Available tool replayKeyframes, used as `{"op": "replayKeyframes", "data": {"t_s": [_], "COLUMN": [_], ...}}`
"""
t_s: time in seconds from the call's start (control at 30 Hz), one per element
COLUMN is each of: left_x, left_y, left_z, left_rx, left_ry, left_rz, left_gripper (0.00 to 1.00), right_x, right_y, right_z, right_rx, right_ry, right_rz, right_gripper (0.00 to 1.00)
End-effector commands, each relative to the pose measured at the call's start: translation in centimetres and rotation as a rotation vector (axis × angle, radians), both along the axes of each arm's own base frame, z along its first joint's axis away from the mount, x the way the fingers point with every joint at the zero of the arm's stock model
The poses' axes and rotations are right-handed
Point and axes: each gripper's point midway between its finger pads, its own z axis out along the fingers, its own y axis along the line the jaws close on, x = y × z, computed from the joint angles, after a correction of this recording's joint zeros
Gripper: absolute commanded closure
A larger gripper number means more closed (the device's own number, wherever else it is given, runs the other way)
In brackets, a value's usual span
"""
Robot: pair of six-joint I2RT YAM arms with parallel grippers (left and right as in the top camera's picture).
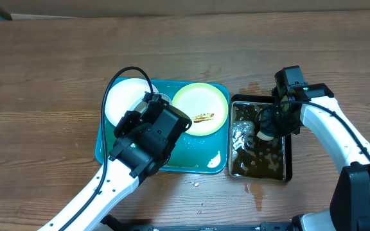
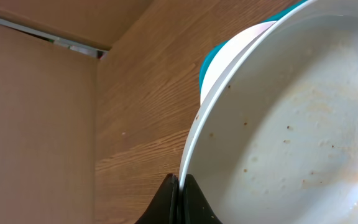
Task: Clean dirty plates on tray and stack at the side
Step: 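Lift the cleaned white plate with left gripper and carry it left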
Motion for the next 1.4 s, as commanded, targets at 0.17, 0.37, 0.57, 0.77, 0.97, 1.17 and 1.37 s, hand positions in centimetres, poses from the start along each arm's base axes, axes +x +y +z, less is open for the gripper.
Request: {"op": "replayKeyframes", "data": {"t_s": [0.17, 0.37, 0.57, 0.77, 0.97, 1.17, 1.37], "left_x": [0.1, 0.1, 0.4, 0.8, 0.7, -1.1, -2.5], "left_y": [-0.2, -0.1, 2.2, 6.4, 12.8, 21.2, 25.6], "left_z": [1.0, -1.6, -3.5, -4.4, -4.1, -4.8, -7.6], "left_rx": [-0.043, -0.239, -0.451, -0.699, -0.946, -1.036, -1.088], "left_ry": [-0.019, 0.082, 0.161, 0.173, 0.067, -0.101, -0.144], "left_rz": [-0.004, 0.027, 0.126, 0.274, 0.448, 0.741, 0.946], "left_gripper": [0.96, 0.96, 0.96, 0.96, 0.96, 0.96, 0.96], "right_x": [0.1, 0.1, 0.2, 0.2, 0.2, 0.0, -0.2], "right_y": [0.1, 0.1, 0.1, 0.1, 0.1, 0.1, 0.1], "right_z": [0.1, 0.1, 0.1, 0.1, 0.1, 0.1, 0.1], "right_rx": [0.010, 0.010, 0.010, 0.010, 0.010, 0.009, 0.008], "right_ry": [-0.008, -0.009, -0.009, -0.011, -0.009, -0.002, 0.004], "right_rz": [0.006, 0.006, 0.006, 0.006, 0.006, 0.006, 0.006], "right_gripper": [0.96, 0.96, 0.96, 0.96, 0.96, 0.96, 0.96]}}
